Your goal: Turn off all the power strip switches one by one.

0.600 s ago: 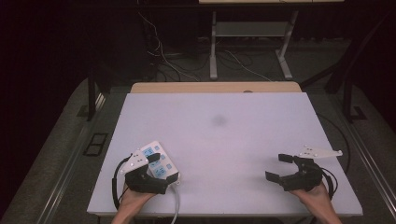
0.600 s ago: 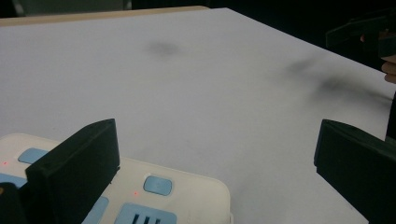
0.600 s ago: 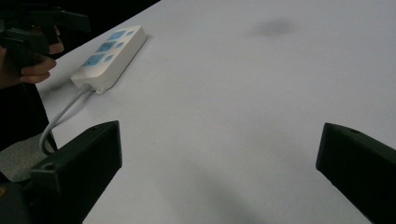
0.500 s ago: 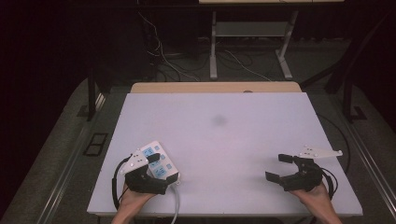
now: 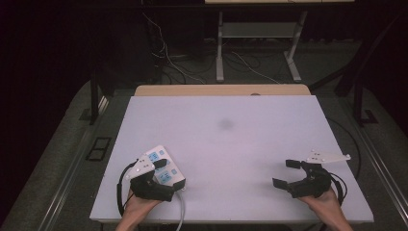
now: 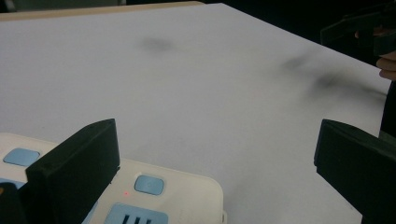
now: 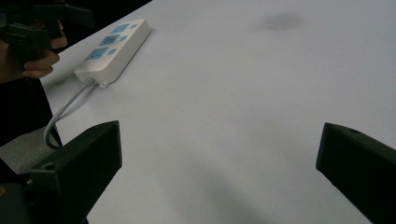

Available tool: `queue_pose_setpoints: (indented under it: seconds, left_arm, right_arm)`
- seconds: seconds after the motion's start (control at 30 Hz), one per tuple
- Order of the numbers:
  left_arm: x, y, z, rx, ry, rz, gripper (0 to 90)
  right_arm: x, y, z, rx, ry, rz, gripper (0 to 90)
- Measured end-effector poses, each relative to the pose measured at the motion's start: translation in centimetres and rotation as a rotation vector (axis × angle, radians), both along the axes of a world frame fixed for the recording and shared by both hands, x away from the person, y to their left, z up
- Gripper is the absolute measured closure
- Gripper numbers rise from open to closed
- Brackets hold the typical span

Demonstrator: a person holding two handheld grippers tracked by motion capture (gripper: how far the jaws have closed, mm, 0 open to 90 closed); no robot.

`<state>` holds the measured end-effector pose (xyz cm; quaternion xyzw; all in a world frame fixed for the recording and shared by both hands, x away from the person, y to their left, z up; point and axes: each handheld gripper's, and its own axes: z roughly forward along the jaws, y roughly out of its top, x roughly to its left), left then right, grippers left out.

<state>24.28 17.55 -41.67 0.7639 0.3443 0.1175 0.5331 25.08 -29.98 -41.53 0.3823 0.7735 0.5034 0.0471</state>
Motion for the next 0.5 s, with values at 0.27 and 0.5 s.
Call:
queue_pose_setpoints:
  seconds: [0.27, 0.5]
  left_arm:
    - [-0.08, 0.0, 0.14, 0.004, 0.01, 0.01, 0.0]
    - [-0.19, 0.05, 0.77, 0.042, 0.019, 0.015, 0.0]
  right_arm:
    - [-0.04, 0.06, -0.01, -0.007, 0.0, 0.004, 0.2]
    - [-0.02, 0.12, -0.1, -0.017, 0.003, 0.011, 0.2]
